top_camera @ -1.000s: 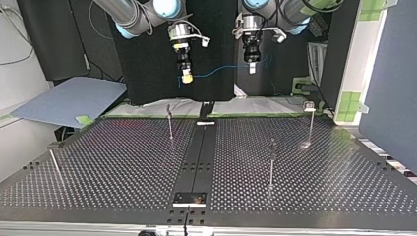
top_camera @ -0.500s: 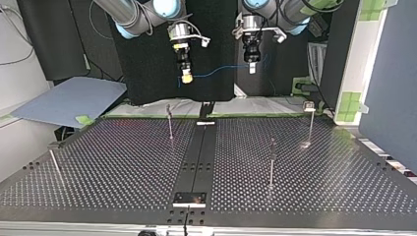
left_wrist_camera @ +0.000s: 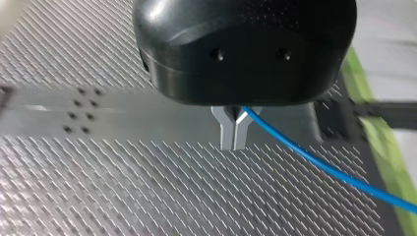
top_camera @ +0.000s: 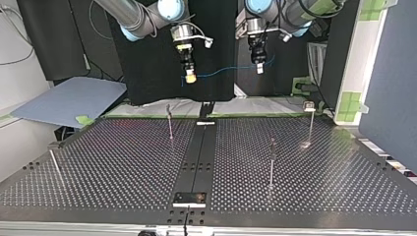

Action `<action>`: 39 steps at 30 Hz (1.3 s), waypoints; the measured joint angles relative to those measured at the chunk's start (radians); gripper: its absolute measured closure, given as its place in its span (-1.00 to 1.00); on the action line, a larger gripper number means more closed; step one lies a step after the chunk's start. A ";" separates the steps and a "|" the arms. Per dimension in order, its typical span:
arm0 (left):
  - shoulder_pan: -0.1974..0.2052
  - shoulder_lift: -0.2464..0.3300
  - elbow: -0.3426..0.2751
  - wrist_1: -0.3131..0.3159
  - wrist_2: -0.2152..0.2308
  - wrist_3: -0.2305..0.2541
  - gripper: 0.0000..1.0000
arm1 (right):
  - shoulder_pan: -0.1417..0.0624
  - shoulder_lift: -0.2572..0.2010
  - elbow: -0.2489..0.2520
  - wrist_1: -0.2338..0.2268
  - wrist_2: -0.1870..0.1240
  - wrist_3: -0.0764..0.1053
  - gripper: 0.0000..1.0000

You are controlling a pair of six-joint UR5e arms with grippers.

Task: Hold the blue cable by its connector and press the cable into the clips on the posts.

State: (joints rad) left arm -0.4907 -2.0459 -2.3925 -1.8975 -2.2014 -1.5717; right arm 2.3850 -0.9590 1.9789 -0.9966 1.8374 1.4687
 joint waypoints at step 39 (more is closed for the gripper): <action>0.073 0.088 0.003 -0.126 -0.013 -0.008 1.00 | 0.019 -0.120 -0.087 0.239 -0.080 0.086 1.00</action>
State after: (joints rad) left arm -0.4178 -1.9580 -2.3896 -2.0230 -2.2142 -1.5802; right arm 2.4040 -1.0787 1.8915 -0.7575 1.7574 1.5551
